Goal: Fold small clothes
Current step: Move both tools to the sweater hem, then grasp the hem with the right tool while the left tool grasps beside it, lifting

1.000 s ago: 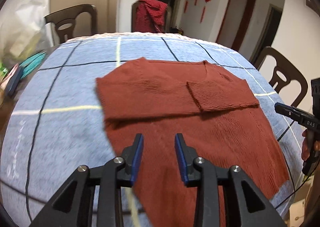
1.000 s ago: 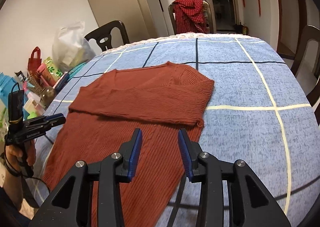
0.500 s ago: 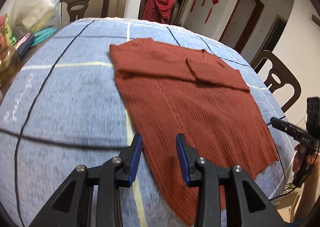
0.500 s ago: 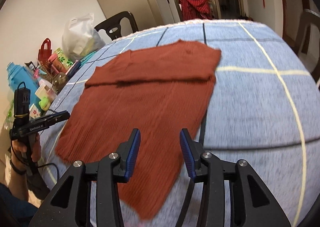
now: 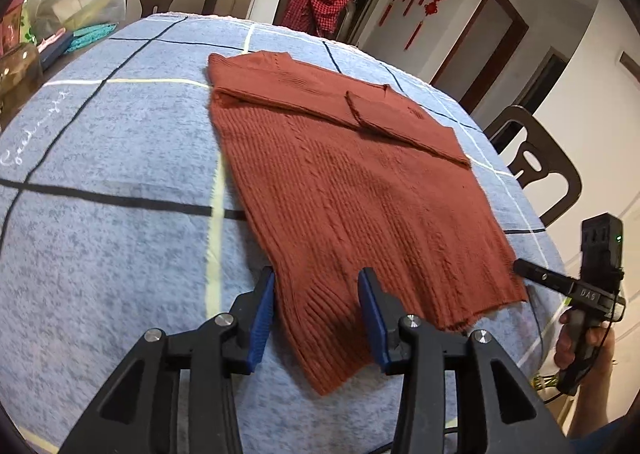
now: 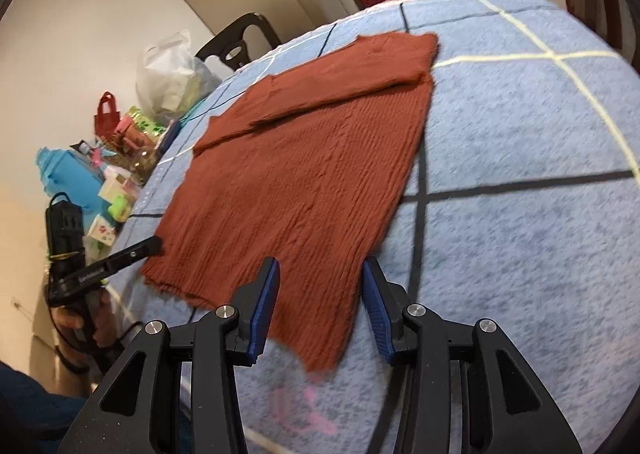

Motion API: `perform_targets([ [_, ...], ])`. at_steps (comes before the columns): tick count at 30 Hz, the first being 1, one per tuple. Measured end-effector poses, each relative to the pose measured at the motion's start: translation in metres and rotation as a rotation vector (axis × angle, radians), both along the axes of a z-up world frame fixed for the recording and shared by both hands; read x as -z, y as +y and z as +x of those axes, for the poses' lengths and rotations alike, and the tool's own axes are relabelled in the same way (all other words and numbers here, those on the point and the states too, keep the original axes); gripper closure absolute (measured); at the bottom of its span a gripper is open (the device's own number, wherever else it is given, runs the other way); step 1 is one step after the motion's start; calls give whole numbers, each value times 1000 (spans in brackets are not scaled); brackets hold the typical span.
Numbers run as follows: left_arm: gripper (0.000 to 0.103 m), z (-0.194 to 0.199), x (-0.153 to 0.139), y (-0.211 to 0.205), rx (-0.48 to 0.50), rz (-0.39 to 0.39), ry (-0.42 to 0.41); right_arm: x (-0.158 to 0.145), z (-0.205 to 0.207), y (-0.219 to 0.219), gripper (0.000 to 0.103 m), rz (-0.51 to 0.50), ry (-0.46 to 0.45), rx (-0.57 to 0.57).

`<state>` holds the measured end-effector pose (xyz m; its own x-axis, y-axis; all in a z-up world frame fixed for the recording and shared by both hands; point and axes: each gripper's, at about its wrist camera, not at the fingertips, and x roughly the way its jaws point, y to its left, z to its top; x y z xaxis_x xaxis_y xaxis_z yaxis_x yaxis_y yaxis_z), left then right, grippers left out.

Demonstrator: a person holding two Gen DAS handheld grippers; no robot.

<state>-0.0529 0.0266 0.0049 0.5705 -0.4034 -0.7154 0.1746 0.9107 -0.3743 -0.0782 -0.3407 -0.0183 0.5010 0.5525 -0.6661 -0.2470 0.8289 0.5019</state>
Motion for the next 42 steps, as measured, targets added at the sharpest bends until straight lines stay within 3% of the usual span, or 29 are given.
perform_targets([
  [5,59,0,4,5,-5,-85,15,3,-5,-4,60,68,21,0],
  [9,60,7,5,2,-6,-98,13,6,0,-5,60,106,37,10],
  [13,75,11,7,4,-16,-113,38,4,5,-2,62,96,43,-2],
  [16,85,12,9,11,-13,-131,55,5,9,-3,71,93,59,-2],
  [18,88,13,11,14,-7,-142,62,6,12,-3,91,79,64,2],
  [19,91,14,12,15,-5,-150,67,8,13,-3,93,75,72,4],
  [34,94,7,-11,50,6,-282,-14,-3,3,-30,96,267,35,8],
  [42,94,29,-46,55,14,-333,-118,-26,20,-35,96,369,-40,-2],
])
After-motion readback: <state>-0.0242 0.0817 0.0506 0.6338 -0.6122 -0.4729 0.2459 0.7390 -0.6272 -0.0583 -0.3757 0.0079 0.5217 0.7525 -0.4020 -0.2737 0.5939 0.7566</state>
